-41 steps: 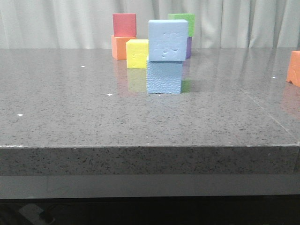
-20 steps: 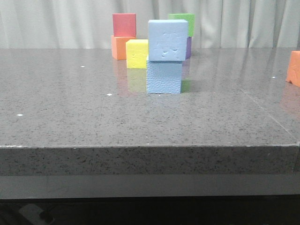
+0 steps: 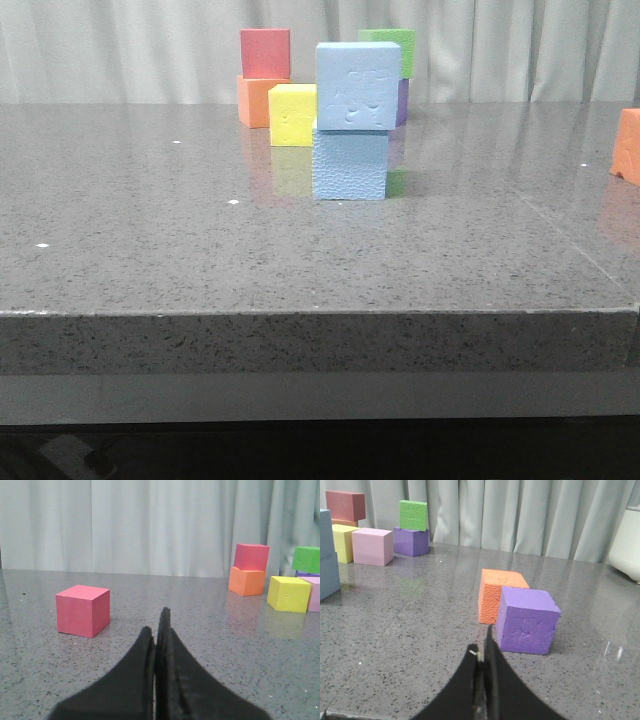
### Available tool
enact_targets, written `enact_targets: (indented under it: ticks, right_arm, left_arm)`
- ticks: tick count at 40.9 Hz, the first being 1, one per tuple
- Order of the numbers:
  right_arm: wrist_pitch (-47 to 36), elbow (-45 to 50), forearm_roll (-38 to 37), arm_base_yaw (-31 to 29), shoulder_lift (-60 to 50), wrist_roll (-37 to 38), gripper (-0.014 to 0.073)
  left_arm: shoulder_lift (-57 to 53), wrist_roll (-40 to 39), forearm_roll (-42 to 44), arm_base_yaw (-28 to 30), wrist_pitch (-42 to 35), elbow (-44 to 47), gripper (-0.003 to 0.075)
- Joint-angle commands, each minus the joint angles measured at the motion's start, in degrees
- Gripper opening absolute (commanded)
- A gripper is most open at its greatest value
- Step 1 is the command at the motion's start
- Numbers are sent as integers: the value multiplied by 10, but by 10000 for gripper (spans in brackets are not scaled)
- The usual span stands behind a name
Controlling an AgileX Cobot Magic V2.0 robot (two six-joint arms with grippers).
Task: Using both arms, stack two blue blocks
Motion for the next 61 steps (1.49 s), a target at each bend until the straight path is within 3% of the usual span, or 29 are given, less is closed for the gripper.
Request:
enact_targets:
  ticks: [1,16,25,32,61]
  right_arm:
    - [-50,-3,2,-3,-11,0,-122]
    - [-51,-3,13,-1,-11,15,-120]
    - [-57,-3,-12,2,-11,72,-120]
    - [-62,-3,-32,26,-11,76,-120]
    - [-76,-3,-30,18,-12,113,-120]
  left_arm:
    - [-10,-6,-1,1,-48,1,-20]
    - [-10,-6,-1,1,-48,1,-20]
    - [-10,-6,-1,1,-48,1,-20]
    - [-10,-6,-1,1,-48,1,-20]
    - [-10,-6,-1,1,-48,1,-20]
